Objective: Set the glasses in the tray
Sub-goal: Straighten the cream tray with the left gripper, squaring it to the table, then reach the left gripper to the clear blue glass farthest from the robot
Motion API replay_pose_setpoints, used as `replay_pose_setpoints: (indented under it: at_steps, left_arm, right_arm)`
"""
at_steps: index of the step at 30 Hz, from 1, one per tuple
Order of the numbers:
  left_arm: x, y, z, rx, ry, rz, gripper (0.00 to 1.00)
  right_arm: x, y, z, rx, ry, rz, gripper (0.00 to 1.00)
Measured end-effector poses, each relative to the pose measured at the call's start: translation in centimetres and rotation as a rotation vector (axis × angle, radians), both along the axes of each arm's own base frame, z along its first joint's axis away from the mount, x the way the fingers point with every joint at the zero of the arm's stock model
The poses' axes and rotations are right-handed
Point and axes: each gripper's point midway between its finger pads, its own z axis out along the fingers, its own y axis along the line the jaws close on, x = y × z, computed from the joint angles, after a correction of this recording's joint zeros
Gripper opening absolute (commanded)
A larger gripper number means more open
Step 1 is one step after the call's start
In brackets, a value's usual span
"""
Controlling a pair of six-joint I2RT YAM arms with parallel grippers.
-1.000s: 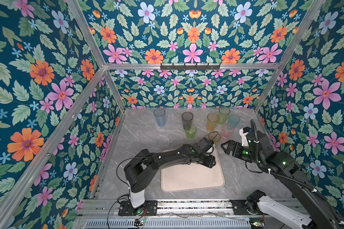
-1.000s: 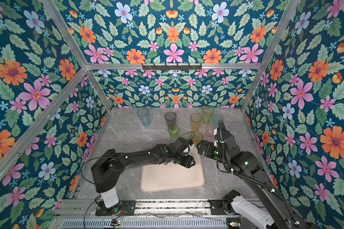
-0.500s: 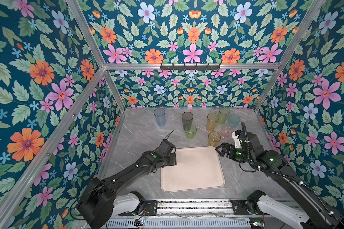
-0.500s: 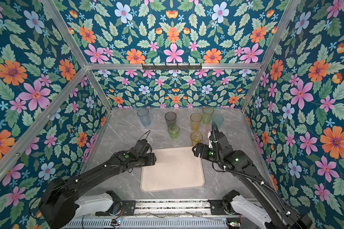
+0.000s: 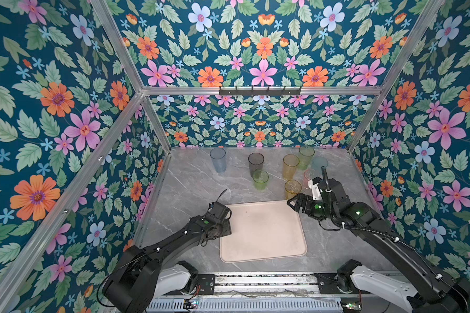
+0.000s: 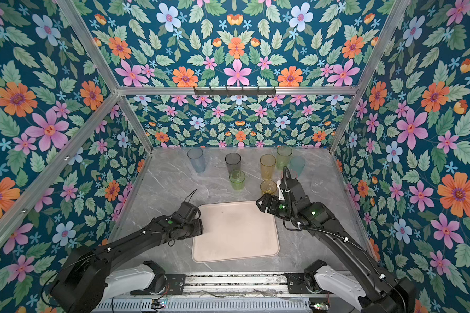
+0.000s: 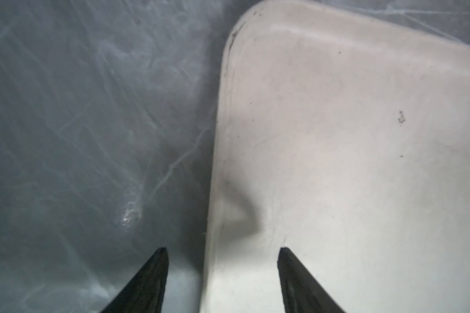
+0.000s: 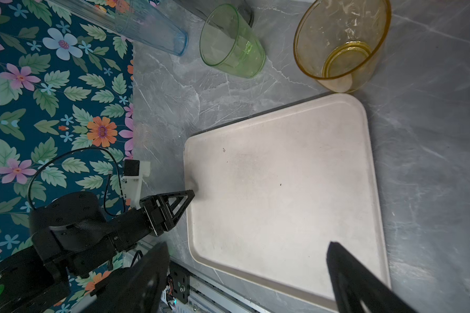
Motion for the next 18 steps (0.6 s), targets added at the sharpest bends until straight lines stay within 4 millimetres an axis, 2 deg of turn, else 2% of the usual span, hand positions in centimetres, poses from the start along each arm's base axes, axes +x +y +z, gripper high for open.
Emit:
replay_pose_setpoints:
  at_steps: [8,18]
  left_arm:
    - [0.3,-1.5,0.1,-0.078,-0.015,-0.026,0.64]
    - [1.2,-3.6,-0.1,-0.155,-0.016,-0.059,0.63]
  right_arm:
    - [0.4,0.6,-1.0,-0.008,0.034,0.011,0.92]
    - [0.6,0.8,-0.7,0.002,0.023,0.016,0.92]
